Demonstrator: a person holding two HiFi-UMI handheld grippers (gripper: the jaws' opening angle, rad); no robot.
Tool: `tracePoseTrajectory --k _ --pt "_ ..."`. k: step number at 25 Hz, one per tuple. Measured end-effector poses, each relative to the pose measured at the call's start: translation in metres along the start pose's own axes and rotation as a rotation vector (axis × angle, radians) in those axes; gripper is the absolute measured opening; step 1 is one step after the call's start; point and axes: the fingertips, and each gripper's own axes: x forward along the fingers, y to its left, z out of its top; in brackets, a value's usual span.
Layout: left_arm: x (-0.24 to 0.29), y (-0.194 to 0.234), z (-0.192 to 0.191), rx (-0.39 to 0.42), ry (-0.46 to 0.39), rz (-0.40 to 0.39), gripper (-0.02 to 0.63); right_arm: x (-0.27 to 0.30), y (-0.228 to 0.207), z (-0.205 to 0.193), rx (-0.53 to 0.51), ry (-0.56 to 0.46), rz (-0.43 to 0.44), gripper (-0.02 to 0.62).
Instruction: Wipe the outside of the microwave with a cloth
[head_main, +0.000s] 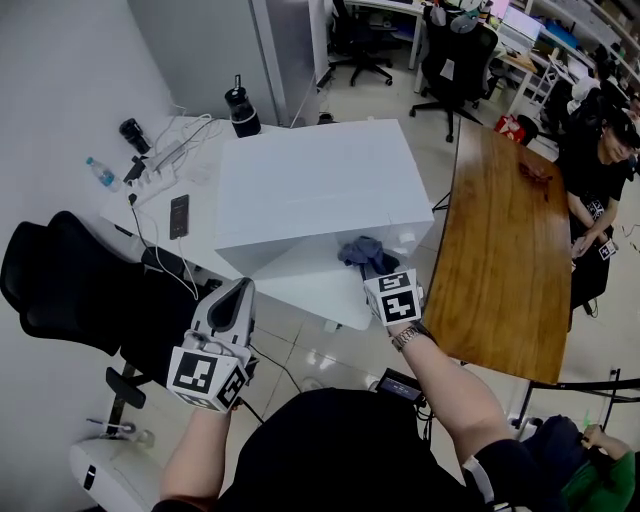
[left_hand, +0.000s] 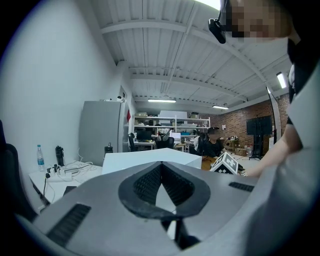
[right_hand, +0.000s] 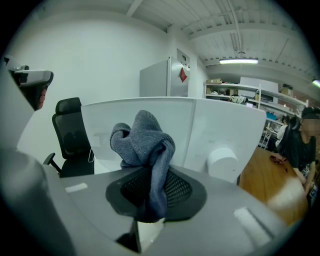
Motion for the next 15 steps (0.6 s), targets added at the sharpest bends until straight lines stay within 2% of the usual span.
tracePoseTrajectory --k 8,15 --pt "0.015 -0.038 0.005 0.013 0.013 0.0 0.005 -0.022 -0.042 -0.014 0.012 0.003 -0.016 0.063" --pt "0.026 -0.07 0.007 0.023 0.02 -0.007 0.005 -0.039 -0.061 -0.018 -0.002 -0.012 0.004 0.063"
